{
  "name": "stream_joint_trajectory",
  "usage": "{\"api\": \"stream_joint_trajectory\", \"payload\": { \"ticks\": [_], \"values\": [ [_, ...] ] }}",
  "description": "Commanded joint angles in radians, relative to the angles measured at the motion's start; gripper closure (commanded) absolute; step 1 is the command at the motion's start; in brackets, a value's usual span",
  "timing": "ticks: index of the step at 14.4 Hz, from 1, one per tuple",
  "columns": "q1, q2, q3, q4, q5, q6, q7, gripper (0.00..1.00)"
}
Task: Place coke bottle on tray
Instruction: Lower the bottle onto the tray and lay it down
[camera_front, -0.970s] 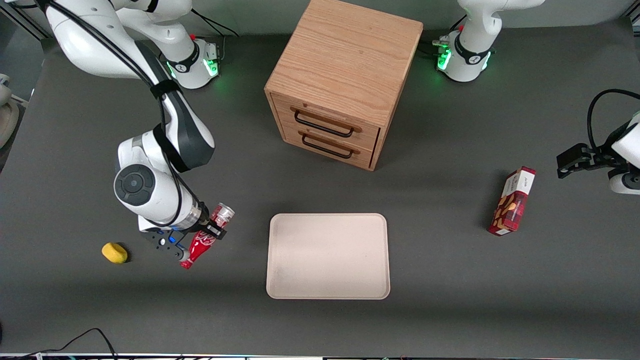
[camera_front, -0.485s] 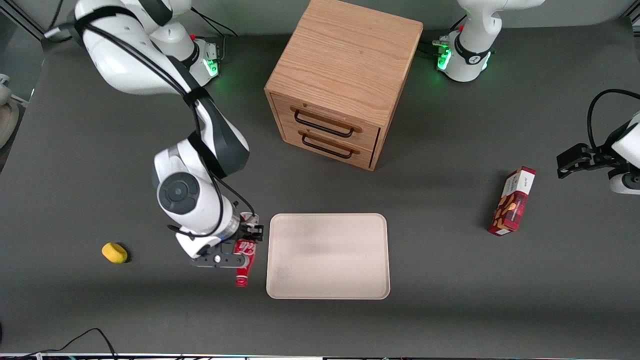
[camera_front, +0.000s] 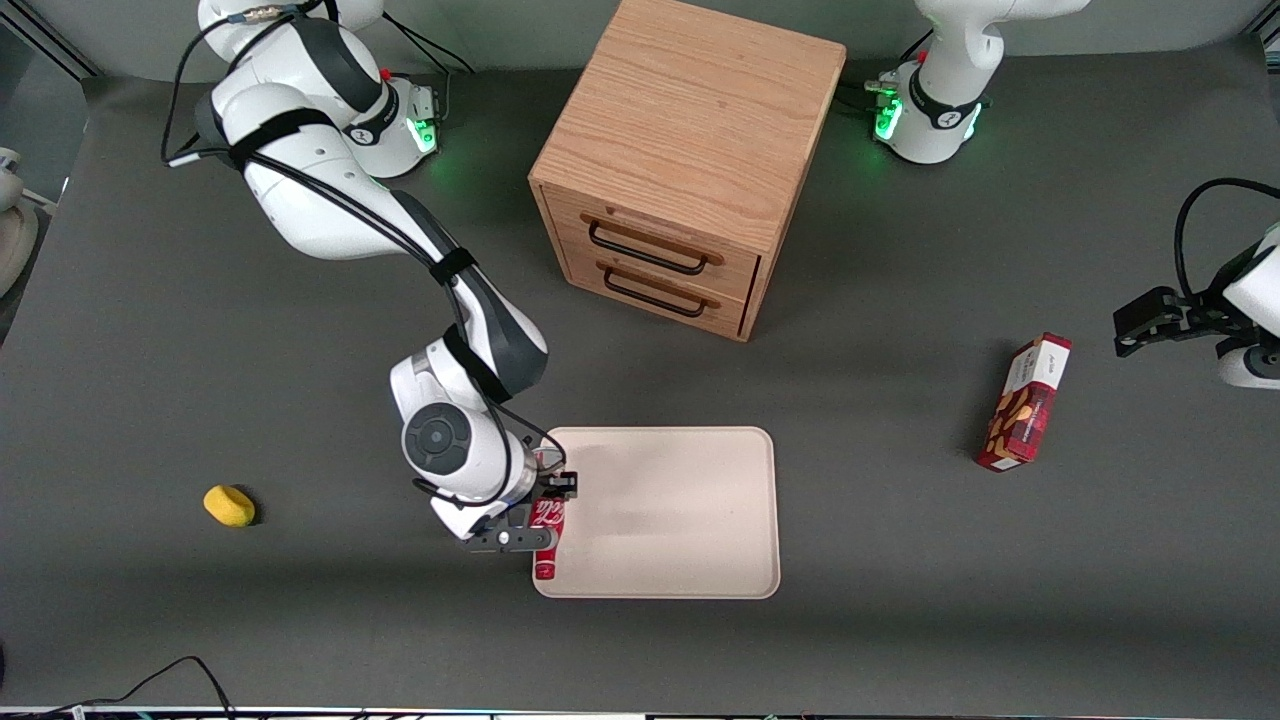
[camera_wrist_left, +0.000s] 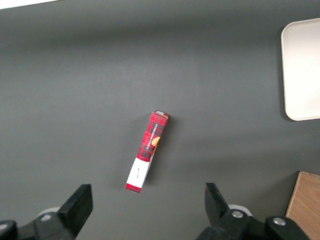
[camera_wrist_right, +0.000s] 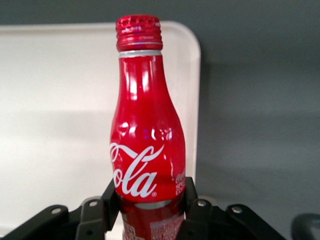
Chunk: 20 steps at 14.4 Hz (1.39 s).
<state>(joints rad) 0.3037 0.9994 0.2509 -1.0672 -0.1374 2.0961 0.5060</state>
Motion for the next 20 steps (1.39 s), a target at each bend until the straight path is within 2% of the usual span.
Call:
{"api": "stream_joint_trajectory", "payload": {
  "ticks": [1, 2, 3, 7, 9, 10, 12, 20],
  "values": [
    [0.026, 0.033, -0.005, 0.049, 0.013, -0.015, 0.023, 0.75],
    [0.026, 0.041, -0.005, 0.049, 0.015, -0.013, 0.023, 0.70],
    [0.026, 0.045, -0.005, 0.047, 0.013, -0.013, 0.025, 0.59],
    [0.032, 0.056, -0.008, 0.041, 0.005, 0.005, 0.026, 0.45],
    [0.032, 0.059, -0.008, 0.041, 0.004, 0.005, 0.031, 0.31],
    [0.034, 0.061, -0.008, 0.041, 0.002, 0.007, 0.034, 0.28],
    [0.032, 0.059, -0.012, 0.029, 0.001, 0.028, 0.034, 0.00],
    [0.032, 0.048, -0.024, 0.007, -0.007, 0.062, 0.032, 0.00]
  ]
}}
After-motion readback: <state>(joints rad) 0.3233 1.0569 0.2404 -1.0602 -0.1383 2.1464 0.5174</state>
